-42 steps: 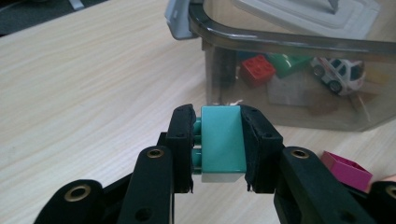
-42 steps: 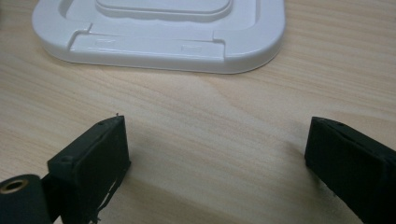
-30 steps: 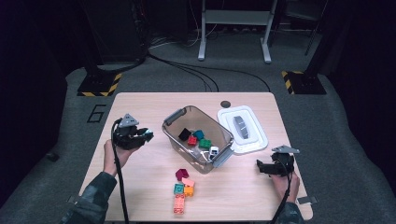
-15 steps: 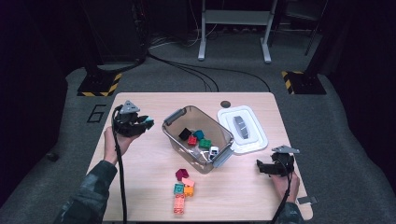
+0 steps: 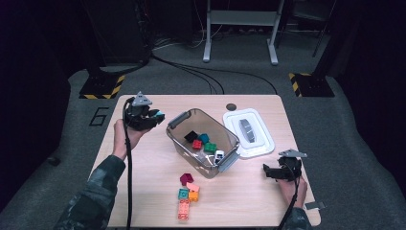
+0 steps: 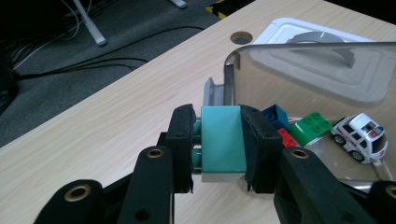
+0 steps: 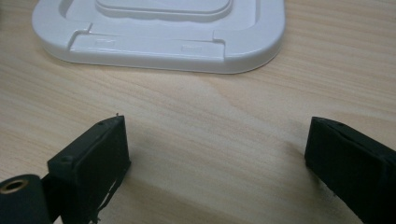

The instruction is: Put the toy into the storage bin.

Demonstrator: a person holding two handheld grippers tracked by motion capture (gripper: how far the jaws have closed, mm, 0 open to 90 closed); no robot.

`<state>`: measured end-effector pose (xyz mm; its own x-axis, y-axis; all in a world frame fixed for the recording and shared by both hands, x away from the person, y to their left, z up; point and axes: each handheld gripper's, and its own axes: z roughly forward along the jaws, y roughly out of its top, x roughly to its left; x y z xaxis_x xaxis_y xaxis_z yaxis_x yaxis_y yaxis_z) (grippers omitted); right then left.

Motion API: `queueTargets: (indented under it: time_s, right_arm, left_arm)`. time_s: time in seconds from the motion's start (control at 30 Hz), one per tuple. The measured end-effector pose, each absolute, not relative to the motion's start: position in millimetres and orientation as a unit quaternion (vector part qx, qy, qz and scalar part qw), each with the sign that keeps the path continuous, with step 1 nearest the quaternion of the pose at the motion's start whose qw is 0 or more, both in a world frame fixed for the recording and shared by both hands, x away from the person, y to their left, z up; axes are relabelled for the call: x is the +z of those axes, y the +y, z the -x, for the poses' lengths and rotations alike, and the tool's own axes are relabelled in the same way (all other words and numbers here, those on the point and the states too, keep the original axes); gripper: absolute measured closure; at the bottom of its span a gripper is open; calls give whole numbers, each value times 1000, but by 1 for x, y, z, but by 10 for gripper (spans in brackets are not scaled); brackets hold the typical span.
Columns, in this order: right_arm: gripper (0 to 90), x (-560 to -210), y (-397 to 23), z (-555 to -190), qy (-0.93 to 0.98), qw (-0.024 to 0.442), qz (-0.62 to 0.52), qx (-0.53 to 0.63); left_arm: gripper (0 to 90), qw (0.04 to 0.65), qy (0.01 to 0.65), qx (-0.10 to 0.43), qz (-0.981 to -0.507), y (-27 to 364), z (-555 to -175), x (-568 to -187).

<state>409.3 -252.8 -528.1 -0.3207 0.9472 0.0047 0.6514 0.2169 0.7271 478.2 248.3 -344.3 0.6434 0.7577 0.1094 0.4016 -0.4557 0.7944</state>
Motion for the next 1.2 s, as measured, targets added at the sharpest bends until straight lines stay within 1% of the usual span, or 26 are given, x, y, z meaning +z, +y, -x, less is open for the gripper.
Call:
queueTargets:
  time_s: [0.2, 0.63, 0.87, 1.2]
  right_arm:
    - [55, -528, -253, -410, 747, 230, -534, 323]
    - [55, -528, -253, -410, 747, 230, -534, 323]
    - [55, -528, -253, -409, 746, 229, -536, 323]
    - [56, -528, -253, -409, 746, 229, -536, 323]
  left_arm:
    - [675, 385, 342, 221, -828, 231, -482, -345]
    - [675, 373, 339, 181, -844, 209, -485, -377]
    - [674, 361, 341, 168, -852, 206, -484, -389]
    - [665, 352, 338, 166, -857, 207, -482, -390]
